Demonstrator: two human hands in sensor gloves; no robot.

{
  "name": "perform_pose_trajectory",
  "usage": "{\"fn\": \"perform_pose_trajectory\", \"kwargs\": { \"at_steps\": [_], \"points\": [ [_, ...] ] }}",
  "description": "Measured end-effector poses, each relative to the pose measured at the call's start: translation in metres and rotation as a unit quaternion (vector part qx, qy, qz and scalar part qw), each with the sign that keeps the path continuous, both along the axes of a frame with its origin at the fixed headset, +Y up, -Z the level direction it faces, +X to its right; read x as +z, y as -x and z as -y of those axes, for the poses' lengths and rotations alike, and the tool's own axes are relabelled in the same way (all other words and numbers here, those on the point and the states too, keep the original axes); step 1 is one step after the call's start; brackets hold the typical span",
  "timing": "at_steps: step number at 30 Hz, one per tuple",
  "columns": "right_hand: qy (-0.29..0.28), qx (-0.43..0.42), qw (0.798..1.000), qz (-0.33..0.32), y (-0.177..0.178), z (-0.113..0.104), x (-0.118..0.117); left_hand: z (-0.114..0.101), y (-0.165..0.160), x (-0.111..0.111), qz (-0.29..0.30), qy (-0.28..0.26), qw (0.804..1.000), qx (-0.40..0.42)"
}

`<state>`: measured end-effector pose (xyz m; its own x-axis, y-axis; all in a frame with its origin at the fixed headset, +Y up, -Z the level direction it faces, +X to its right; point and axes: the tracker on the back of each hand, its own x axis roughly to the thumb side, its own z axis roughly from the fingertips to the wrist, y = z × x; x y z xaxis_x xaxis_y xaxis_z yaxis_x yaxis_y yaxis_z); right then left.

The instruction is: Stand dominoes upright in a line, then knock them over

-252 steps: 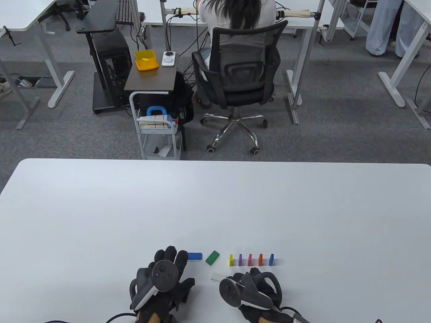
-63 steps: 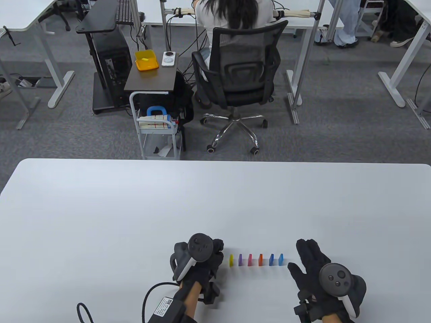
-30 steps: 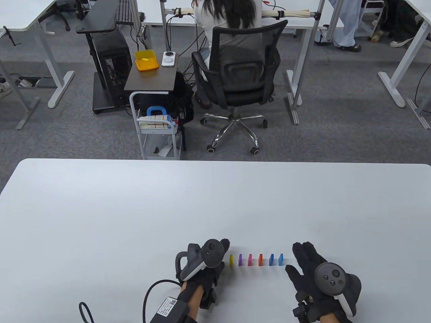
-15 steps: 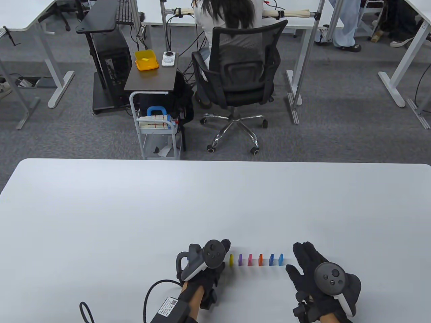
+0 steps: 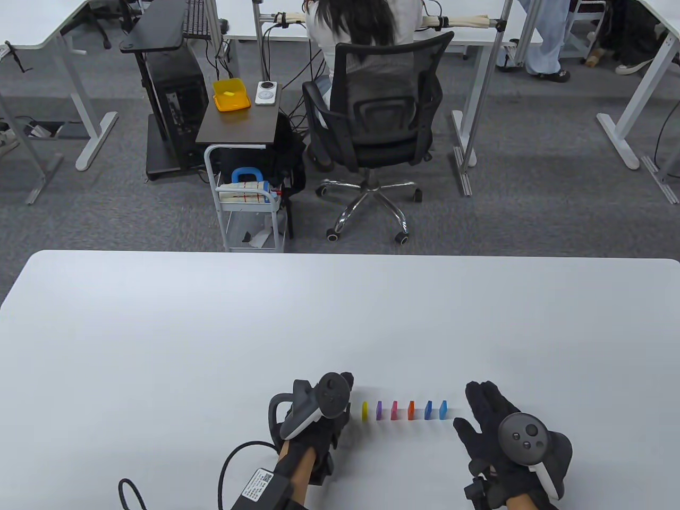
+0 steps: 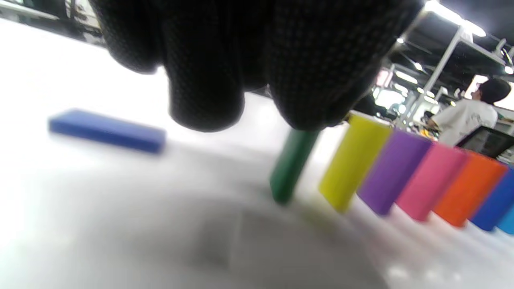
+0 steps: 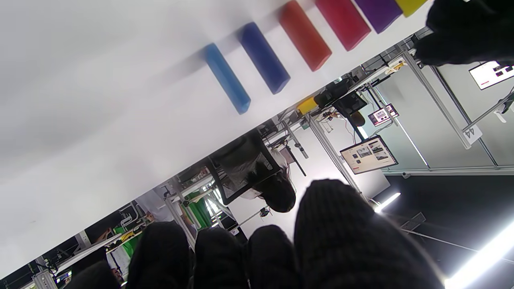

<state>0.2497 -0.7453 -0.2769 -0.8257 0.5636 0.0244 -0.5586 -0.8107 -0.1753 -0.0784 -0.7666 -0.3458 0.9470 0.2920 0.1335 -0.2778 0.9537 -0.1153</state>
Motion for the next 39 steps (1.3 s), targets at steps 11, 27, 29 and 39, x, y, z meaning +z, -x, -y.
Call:
{"fn": "perform_pose_trajectory", "kwargs": {
  "at_steps": [11, 27, 29, 39],
  "points": [
    [0.011, 0.011, 1.000, -0.004, 0.003, 0.003, -0.002, 0.009, 0.019, -0.008, -0.047, 0.007, 0.993, -0.107],
    [0.023, 0.033, 0.999, -0.009, 0.009, 0.007, -0.005, 0.026, 0.012, -0.016, -0.049, 0.058, 0.980, -0.185],
    [0.023, 0.030, 0.999, -0.010, 0.010, 0.007, -0.005, 0.025, 0.010, -0.016, -0.049, 0.049, 0.978, -0.195],
    [0.022, 0.032, 0.999, -0.011, 0.009, 0.008, -0.004, 0.029, 0.008, -0.013, -0.035, 0.040, 0.971, -0.231]
  ]
}}
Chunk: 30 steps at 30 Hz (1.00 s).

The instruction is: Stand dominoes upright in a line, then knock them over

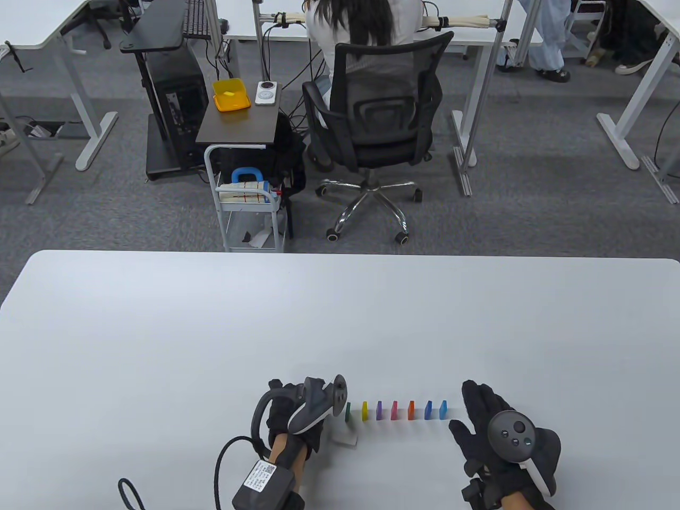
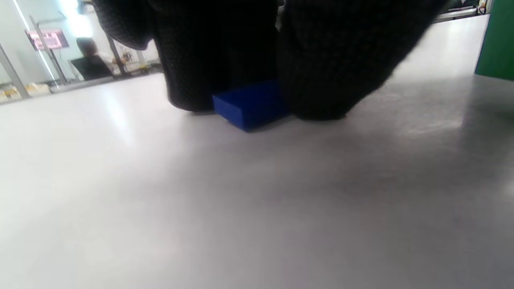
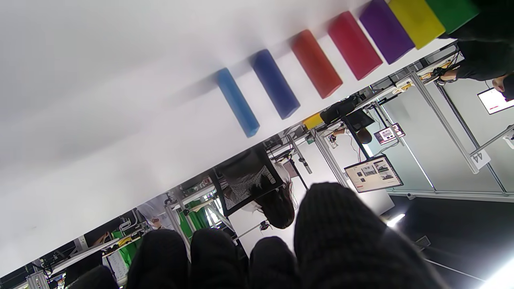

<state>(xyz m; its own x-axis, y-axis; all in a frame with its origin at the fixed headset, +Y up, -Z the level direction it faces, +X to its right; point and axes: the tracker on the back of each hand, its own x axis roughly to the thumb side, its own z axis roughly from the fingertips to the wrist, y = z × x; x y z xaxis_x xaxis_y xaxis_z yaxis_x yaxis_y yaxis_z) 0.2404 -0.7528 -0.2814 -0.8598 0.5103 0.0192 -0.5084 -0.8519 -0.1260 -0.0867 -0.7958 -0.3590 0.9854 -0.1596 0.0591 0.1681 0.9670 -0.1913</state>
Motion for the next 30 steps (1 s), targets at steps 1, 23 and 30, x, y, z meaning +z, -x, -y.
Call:
{"fn": "perform_pose_trajectory", "kwargs": {
  "at_steps": [1, 23, 30],
  "points": [
    [-0.001, 0.000, 1.000, 0.000, 0.000, 0.000, 0.000, -0.001, 0.002, 0.001, -0.004, 0.002, 1.000, 0.007],
    [0.007, -0.004, 1.000, -0.002, -0.002, 0.001, 0.000, -0.020, 0.009, 0.008, 0.038, -0.022, 0.967, 0.249],
    [0.005, -0.002, 1.000, -0.005, -0.001, 0.001, 0.000, -0.016, 0.012, 0.007, 0.044, 0.000, 0.956, 0.290]
  ]
}}
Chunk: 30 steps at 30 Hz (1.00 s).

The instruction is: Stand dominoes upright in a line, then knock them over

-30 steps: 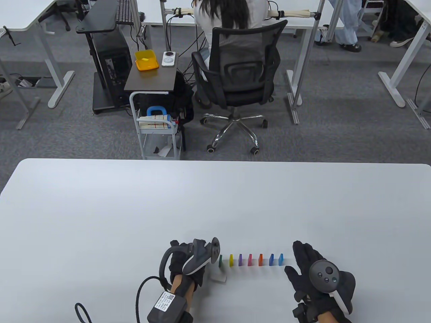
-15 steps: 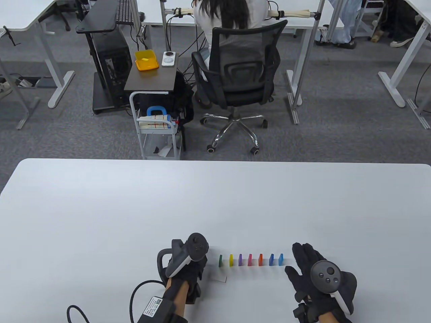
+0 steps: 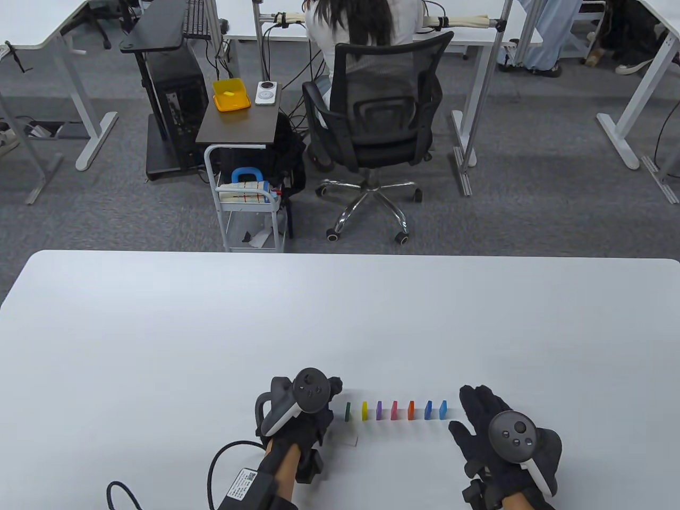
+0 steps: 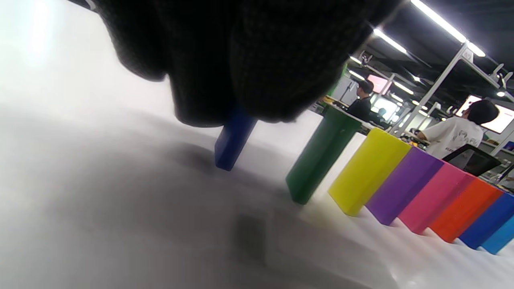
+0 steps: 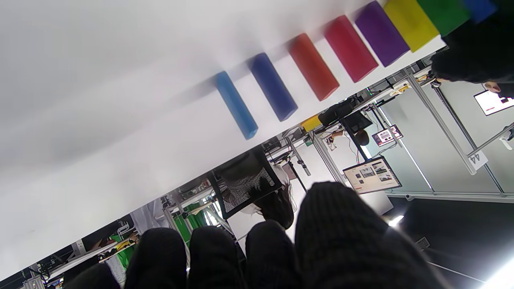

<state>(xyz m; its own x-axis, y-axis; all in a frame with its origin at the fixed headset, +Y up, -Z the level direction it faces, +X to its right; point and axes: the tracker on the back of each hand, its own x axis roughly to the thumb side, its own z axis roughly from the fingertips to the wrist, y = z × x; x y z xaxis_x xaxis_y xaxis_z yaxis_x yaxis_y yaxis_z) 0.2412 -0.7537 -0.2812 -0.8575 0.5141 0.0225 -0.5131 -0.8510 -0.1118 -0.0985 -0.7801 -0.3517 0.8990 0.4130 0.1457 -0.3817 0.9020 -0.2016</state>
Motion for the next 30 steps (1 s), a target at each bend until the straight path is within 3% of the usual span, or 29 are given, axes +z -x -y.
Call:
{"fn": "perform_pose_trajectory", "kwargs": {
  "at_steps": [30],
  "points": [
    [0.006, 0.004, 1.000, -0.004, 0.0013, 0.0006, -0.0001, 0.0078, -0.0046, -0.0016, 0.002, 0.032, 0.999, -0.020]
  ]
}}
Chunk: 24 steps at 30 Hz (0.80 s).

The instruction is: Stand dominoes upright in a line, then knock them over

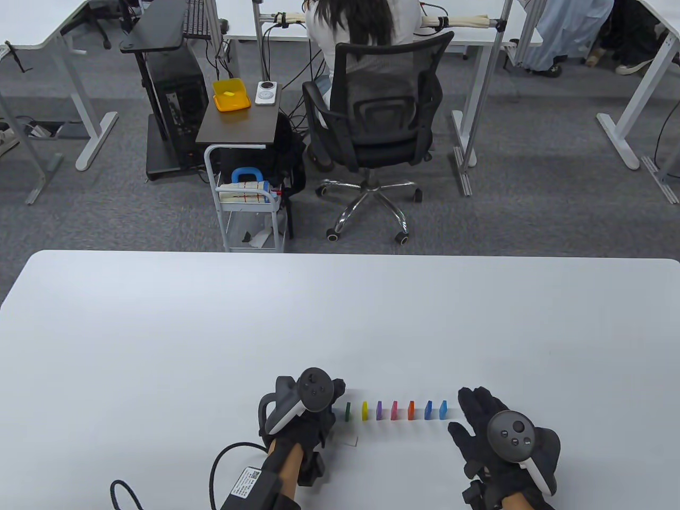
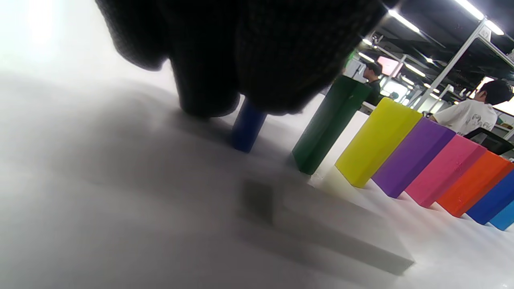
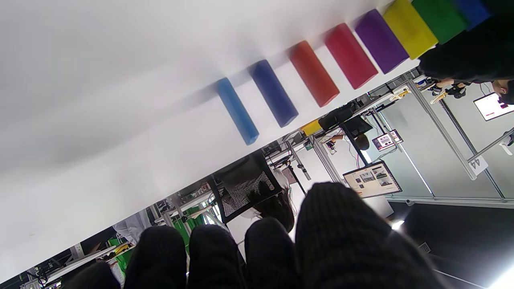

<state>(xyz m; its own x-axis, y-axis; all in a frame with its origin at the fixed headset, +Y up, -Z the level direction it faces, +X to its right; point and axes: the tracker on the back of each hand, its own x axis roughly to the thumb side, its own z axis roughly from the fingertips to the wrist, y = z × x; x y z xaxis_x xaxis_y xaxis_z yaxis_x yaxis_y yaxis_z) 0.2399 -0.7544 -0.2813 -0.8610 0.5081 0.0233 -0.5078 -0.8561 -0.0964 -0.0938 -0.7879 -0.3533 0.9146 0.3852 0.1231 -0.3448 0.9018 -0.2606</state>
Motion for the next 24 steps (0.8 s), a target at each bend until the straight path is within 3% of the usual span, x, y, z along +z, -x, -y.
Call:
{"fn": "perform_pose_trajectory", "kwargs": {
  "at_steps": [12, 17, 19, 24],
  "points": [
    [-0.003, -0.003, 1.000, -0.003, -0.001, -0.003, 0.001, -0.028, 0.007, 0.013, -0.045, -0.003, 0.997, -0.070],
    [-0.006, -0.004, 1.000, -0.004, 0.000, -0.006, 0.002, -0.030, 0.005, 0.032, -0.048, -0.001, 0.976, -0.214],
    [-0.007, -0.003, 1.000, -0.008, 0.001, -0.007, 0.003, -0.026, 0.007, 0.039, -0.048, 0.022, 0.963, -0.263],
    [-0.002, 0.003, 1.000, -0.016, 0.005, -0.005, 0.002, -0.014, 0.013, 0.046, -0.075, 0.134, 0.951, -0.268]
  ]
}}
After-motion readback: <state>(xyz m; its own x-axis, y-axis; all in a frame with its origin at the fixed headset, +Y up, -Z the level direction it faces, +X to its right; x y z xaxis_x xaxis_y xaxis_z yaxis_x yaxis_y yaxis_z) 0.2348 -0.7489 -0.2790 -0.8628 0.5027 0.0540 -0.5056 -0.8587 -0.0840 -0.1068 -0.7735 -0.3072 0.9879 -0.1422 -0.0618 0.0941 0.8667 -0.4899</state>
